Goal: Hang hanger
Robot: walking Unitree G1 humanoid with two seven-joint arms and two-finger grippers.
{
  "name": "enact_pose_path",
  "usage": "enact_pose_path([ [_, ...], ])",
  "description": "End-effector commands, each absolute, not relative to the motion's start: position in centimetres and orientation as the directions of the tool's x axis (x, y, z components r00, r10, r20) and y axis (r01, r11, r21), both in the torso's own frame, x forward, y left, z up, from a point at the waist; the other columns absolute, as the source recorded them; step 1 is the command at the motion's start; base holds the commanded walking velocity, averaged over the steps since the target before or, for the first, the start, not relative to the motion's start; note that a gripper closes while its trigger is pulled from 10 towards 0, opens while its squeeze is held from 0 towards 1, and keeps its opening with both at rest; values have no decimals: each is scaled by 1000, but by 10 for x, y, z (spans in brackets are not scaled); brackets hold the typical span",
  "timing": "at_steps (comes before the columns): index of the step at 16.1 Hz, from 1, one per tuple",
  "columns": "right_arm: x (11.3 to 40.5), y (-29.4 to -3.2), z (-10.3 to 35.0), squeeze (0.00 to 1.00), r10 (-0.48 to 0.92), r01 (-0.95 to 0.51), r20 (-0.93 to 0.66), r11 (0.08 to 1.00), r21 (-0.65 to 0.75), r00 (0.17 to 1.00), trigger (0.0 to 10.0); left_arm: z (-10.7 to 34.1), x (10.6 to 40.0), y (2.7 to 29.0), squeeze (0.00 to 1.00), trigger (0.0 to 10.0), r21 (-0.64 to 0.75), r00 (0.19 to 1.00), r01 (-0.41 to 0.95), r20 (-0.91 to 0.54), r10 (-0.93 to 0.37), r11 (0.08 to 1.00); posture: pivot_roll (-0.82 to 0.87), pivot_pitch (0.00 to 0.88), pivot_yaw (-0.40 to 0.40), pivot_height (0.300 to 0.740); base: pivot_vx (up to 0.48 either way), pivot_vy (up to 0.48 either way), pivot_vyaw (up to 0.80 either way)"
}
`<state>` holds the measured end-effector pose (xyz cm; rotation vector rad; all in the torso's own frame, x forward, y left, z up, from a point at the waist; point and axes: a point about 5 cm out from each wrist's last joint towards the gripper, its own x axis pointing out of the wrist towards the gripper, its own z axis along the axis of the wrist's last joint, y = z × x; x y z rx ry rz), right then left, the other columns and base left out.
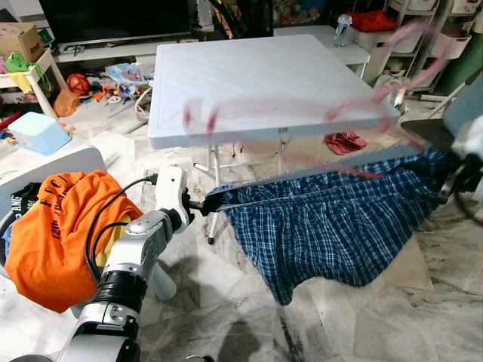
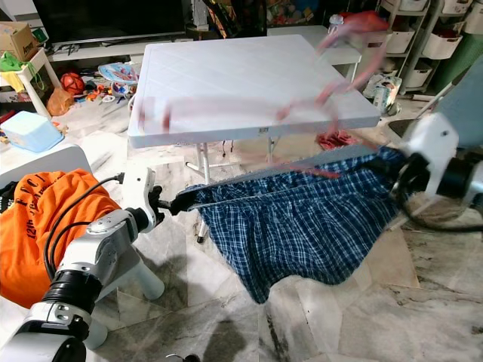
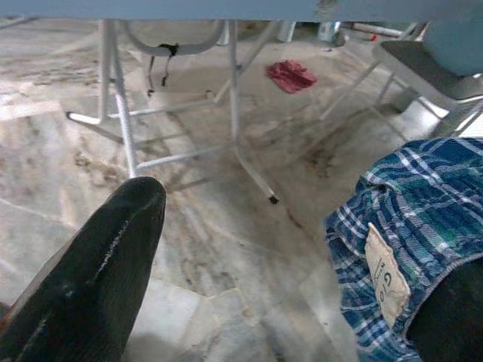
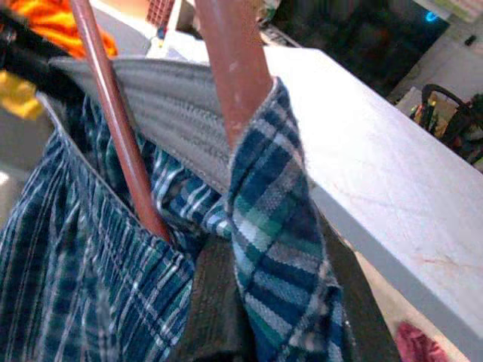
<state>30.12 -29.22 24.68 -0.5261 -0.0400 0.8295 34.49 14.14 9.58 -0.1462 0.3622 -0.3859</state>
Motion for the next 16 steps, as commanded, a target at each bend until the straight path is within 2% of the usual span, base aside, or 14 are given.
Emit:
enact_pose_path([
  [1, 301, -303, 261, 0, 668, -623, -91, 624, -472, 739, 10000, 89, 343, 151, 0, 10000, -206, 864, 303, -352, -360, 930, -184, 0, 37, 740, 0, 0, 0],
  [2, 310, -299, 256, 0, 605, -561, -69, 682, -469, 793, 10000, 88, 341, 143, 0, 10000, -199, 856, 332, -348, -383, 922, -180, 0, 32, 740, 0, 0, 0],
  [3, 314, -296, 252, 0, 578, -535, -60, 705, -467, 814, 10000, 87, 339, 139, 0, 10000, -189, 852, 344, -348, -390, 920, -180, 0, 32, 740, 0, 0, 0],
  [5, 327, -278, 236, 0, 462, -420, -3, 802, -425, 887, 10000, 78, 326, 115, 0, 10000, -135, 821, 432, -349, -451, 892, -164, 0, 23, 740, 0, 0, 0],
  [6, 329, -268, 226, 0, 452, -410, 0, 810, -419, 892, 10000, 77, 318, 100, 188, 10000, -124, 788, 509, -331, -519, 852, -160, 0, 22, 740, 0, 0, 0],
  [7, 329, -261, 218, 0, 460, -423, -15, 804, -418, 888, 10000, 79, 312, 90, 1000, 10000, -98, 761, 569, -314, -568, 816, -157, 0, 21, 740, 0, 0, 0],
  [9, 331, -249, 206, 0, 478, -451, -58, 773, -446, 877, 10000, 80, 301, 80, 1000, 10000, -51, 715, 652, -291, -636, 756, -147, 0, 20, 740, 0, 0, 0],
  [11, 337, -247, 202, 0, 433, -417, -77, 781, -465, 898, 10000, 81, 297, 80, 1000, 10000, 12, 703, 684, -275, -656, 729, -145, 0, 19, 740, 0, 0, 0],
  [12, 343, -247, 194, 0, 367, -378, -130, 760, -528, 921, 10000, 82, 295, 84, 1000, 10000, 72, 711, 690, -257, -655, 720, -141, 0, 17, 740, 0, 0, 0],
  [14, 346, -249, 186, 0, 319, -358, -176, 717, -598, 931, 10000, 83, 292, 86, 1000, 10000, 104, 707, 698, -253, -660, 708, -138, 0, 14, 740, 0, 0, 0],
  [16, 351, -255, 180, 0, 241, -324, -217, 655, -683, 946, 10000, 84, 284, 83, 1000, 10000, 92, 651, 752, -258, -713, 653, -139, 0, 10, 740, 0, 0, 0],
])
